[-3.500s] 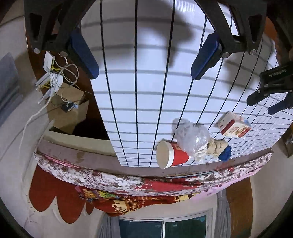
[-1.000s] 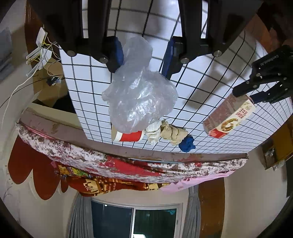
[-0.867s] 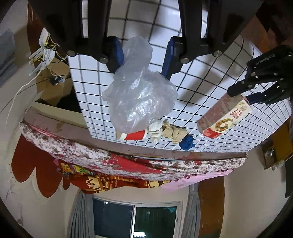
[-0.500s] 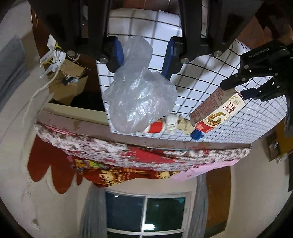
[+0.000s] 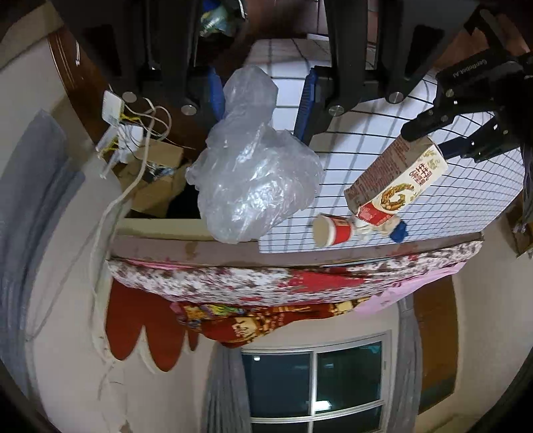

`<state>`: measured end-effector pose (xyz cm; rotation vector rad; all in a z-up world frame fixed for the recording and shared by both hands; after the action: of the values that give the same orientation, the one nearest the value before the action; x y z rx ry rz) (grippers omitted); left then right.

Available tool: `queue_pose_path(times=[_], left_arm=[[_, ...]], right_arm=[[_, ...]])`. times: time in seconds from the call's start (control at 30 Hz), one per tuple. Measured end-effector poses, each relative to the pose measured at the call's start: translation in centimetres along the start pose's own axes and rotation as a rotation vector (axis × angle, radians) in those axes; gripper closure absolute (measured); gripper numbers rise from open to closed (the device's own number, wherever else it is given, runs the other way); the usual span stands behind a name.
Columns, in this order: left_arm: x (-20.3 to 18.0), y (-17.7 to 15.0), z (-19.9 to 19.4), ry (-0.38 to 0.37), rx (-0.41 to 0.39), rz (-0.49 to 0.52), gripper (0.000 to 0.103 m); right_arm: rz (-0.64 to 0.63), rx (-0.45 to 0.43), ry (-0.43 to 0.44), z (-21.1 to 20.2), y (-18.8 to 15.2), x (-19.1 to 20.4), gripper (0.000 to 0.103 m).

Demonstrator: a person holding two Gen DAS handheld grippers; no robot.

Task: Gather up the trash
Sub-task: 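Carry the milk box and plastic bag over the black bin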

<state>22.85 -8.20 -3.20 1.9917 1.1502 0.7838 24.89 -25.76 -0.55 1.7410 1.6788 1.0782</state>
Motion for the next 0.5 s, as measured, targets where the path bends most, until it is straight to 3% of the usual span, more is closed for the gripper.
queue_pose_path(times=[0.5], left_arm=[[-11.5,0.8,2.2,-0.172,0.026,0.136,0.052]], right_arm=[[0.129,0.051,-0.130,-1.7,-4.0,-11.1,0.063]])
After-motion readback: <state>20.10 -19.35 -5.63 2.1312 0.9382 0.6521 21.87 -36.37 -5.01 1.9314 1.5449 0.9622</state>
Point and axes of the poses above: each gripper's, at about its wrist camera, not at the fingertips, and z roughly the way its jaws point, x to its left, y to its top, the point moved 10 cm from there along z, roughly the way its jaws point, and after that the axes turned 15 degrees about z, right-handed, at the moved point
